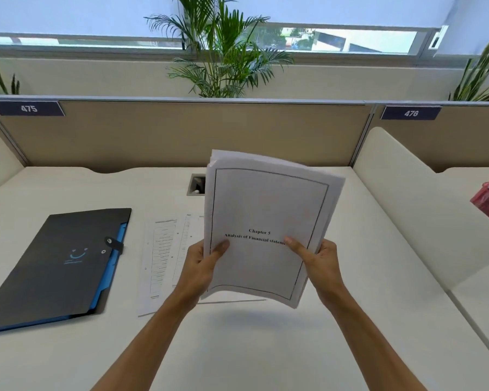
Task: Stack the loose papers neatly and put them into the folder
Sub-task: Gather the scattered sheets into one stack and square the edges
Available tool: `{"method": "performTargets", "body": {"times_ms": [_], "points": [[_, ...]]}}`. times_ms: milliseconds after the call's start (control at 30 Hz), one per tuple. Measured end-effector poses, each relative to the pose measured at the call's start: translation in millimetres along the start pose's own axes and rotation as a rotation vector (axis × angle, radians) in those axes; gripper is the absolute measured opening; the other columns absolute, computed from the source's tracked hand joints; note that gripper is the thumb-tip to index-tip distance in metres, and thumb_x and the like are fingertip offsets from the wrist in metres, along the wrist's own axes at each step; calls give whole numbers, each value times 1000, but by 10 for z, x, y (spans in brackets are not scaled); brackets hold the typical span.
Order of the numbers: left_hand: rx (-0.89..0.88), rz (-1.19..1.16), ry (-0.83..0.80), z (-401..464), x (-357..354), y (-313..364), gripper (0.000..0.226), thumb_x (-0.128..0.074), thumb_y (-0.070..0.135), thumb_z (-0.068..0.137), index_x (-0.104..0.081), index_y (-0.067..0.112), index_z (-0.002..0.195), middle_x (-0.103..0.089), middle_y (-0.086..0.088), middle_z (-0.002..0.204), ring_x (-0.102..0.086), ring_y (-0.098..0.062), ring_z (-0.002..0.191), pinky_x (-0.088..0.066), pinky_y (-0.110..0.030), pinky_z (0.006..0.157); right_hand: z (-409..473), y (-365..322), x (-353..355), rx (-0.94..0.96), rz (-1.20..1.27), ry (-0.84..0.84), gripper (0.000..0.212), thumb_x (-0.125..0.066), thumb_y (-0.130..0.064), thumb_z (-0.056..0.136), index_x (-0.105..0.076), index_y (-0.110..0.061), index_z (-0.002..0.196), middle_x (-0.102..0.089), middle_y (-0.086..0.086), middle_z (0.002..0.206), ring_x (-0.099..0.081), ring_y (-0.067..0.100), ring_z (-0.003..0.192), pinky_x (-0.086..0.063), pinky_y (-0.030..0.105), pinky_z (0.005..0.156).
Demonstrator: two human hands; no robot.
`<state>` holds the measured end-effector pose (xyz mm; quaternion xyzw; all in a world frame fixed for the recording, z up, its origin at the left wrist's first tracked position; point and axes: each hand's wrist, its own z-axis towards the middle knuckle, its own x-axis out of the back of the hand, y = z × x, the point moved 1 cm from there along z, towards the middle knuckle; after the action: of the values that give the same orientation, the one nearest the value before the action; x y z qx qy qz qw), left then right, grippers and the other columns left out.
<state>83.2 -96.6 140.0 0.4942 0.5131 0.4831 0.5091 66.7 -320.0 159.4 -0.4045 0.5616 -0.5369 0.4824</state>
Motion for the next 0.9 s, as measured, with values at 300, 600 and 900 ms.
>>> {"method": "performTargets", "body": {"times_ms": [300, 600, 900], "points": [[52, -56, -14, -152, 49, -85, 19, -57, 18, 94, -69, 19, 109, -76, 2, 104, -71, -16, 96, -56, -19, 71, -153, 23, -27, 63, -56, 5, 6, -73, -9, 84, -75, -13, 88, -78, -3, 83, -74, 11, 75, -55, 18, 62], [2, -60, 23, -154, 9, -42, 16, -64, 12, 89, -71, 12, 103, -77, -1, 94, -73, -19, 85, -57, -23, 65, -204, -35, 25, 96, -84, 13, 3, -75, -14, 81, -76, -16, 80, -78, 2, 79, -74, 19, 71, -58, 24, 59], [3, -22, 5, -100, -65, -121, 21, -63, 17, 90, -70, 11, 109, -76, -4, 99, -72, -20, 89, -59, -27, 70, -186, 14, 75, 119, -92, -16, 11, -74, -12, 81, -74, -23, 84, -78, -8, 80, -74, 12, 74, -59, 23, 63]]}}
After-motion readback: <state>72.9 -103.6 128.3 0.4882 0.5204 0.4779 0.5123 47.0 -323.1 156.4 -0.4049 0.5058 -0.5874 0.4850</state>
